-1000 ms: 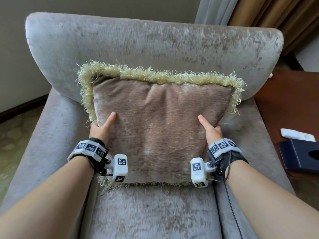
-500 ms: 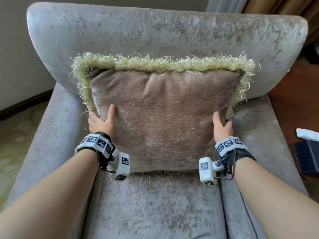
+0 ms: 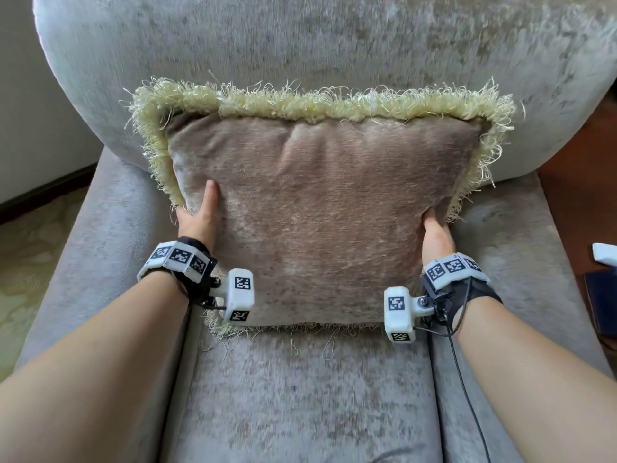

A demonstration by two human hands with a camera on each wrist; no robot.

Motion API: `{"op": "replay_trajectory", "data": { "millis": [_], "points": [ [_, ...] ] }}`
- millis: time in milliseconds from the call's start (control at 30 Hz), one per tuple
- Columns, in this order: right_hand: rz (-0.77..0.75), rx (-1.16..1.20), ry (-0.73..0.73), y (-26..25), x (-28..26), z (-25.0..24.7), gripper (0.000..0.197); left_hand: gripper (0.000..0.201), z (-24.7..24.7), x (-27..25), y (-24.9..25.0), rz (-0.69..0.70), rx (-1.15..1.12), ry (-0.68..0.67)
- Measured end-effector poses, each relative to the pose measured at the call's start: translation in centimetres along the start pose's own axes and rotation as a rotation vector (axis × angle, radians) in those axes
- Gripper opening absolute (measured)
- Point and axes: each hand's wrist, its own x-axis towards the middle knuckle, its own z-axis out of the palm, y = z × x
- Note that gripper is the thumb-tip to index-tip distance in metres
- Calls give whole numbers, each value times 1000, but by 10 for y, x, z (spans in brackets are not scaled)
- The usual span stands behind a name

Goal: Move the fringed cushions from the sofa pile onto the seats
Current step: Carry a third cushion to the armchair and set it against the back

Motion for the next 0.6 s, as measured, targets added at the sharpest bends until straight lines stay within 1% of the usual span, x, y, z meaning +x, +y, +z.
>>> {"op": "replay_trajectory", "data": {
  "millis": [33, 100, 133, 167, 233, 333, 367, 433, 467, 533, 600],
  "points": [
    [0, -6, -17, -3, -2, 3, 58, 118, 1, 1, 1, -2, -31, 6],
    [6, 25, -38, -2, -1, 6, 58, 141, 0, -4, 4, 6, -86, 14],
    [10, 49, -37, -2, -2, 6, 58, 147, -1, -6, 4, 13, -107, 24],
    [12, 62, -37, -1, -3, 7, 57, 148, -2, -6, 4, 28, -128, 35],
    [16, 103, -42, 1, -7, 6, 52, 138, -4, -7, 6, 53, -154, 38],
    [10, 182, -31, 3, -10, 6, 49, 104, -4, -3, 5, 77, -154, 48],
    [5, 207, -22, 1, -12, 7, 51, 98, -4, 0, 4, 83, -150, 58],
    [-8, 251, -5, -2, -15, 8, 58, 91, -4, 1, 4, 86, -139, 79],
    [-22, 264, 4, -2, -14, 8, 59, 87, -3, 0, 4, 88, -133, 90],
    [-41, 260, 22, -2, -14, 8, 54, 80, -1, -1, 2, 93, -144, 101],
    [-34, 304, 27, 0, -13, 8, 59, 74, 0, -1, 1, 110, -157, 132]
  ]
}}
